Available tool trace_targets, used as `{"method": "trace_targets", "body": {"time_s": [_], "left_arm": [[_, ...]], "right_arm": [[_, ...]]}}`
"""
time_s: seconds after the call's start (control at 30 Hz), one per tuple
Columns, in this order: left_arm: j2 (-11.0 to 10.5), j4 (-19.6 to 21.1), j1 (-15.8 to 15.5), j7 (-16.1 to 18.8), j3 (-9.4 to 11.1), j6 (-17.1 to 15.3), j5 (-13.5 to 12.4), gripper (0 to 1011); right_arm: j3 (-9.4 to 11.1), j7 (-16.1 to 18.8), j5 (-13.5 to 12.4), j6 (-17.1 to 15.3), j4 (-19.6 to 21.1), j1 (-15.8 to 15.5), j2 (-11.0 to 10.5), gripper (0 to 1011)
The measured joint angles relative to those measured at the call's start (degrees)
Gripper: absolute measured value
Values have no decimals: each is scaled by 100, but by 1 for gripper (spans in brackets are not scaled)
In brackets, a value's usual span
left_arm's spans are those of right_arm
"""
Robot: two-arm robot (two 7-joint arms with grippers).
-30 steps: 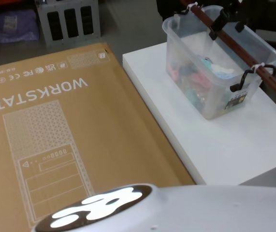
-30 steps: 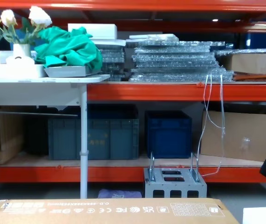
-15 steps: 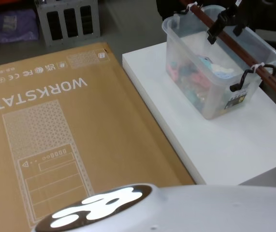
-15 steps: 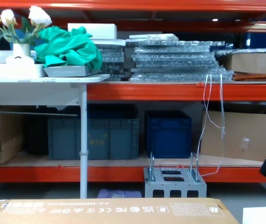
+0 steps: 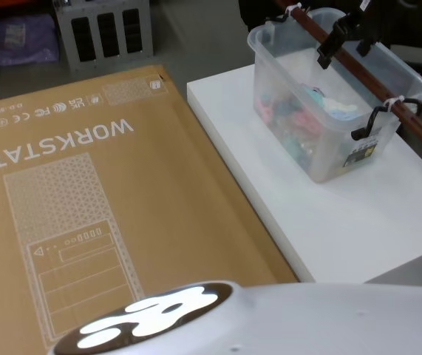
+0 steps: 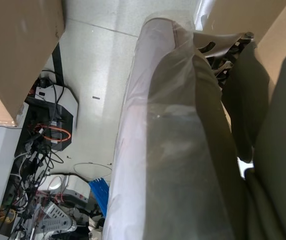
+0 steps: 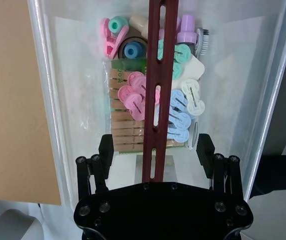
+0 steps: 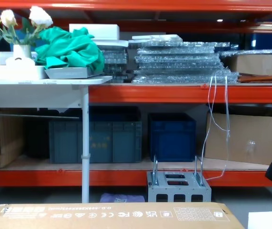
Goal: Use one hand to grasp the basket and place it at the designated location.
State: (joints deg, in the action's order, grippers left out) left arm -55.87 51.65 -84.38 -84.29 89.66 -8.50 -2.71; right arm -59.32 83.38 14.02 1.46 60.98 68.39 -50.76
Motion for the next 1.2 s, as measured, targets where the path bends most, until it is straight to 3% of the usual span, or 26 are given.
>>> {"method": "trace_targets", "body": {"time_s": [0.47, 0.73, 1.2], "left_arm": [[0, 0, 0, 0, 0, 0, 0, 0], [0, 0, 0, 0, 0, 0, 0, 0], [0, 0, 0, 0, 0, 0, 0, 0]], "right_arm": [[-76, -8, 10, -3, -76, 35, 60, 993], [-81, -57, 10, 33, -64, 20, 34, 815], [-35, -95, 15, 0, -42, 20, -26, 355]]}}
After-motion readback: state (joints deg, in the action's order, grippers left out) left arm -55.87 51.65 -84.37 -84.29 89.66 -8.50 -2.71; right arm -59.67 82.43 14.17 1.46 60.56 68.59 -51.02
